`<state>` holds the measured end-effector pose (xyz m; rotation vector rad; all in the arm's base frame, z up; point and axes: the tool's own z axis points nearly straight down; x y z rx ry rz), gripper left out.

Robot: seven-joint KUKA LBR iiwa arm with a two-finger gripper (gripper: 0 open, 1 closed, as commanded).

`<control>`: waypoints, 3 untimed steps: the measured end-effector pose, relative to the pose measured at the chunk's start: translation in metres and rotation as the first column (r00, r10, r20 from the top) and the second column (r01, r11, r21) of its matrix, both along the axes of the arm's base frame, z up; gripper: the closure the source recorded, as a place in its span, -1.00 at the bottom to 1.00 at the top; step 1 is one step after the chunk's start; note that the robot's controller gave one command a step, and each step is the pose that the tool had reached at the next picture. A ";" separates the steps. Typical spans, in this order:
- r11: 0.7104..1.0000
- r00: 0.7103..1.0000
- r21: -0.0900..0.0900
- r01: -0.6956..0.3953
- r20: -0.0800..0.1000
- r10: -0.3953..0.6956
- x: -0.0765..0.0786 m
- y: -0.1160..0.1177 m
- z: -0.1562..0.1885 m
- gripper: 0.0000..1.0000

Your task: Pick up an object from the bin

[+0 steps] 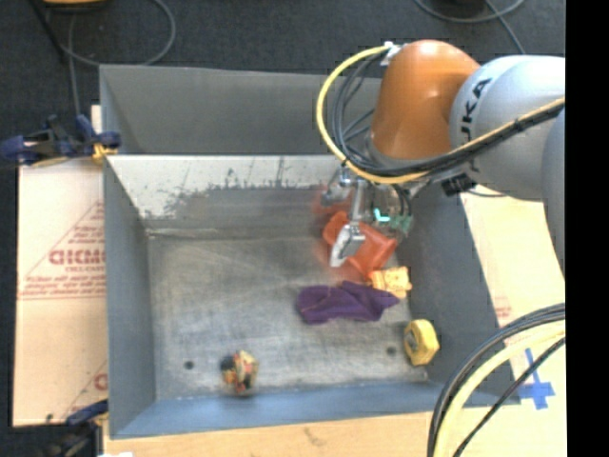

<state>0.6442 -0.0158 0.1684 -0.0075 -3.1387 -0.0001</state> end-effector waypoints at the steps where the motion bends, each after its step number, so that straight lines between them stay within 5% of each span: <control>1: 1.000 1.000 0.000 0.000 0.008 0.000 0.002 0.000 0.005 -1.00; 2: 0.998 0.998 -0.003 -0.064 0.011 0.064 -0.034 0.025 -0.015 -1.00; 3: 0.950 0.950 -0.001 -0.313 0.006 0.313 -0.074 0.051 -0.037 -1.00</control>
Offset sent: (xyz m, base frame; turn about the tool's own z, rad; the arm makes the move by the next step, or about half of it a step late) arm -0.0790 0.0611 -0.0406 -0.1466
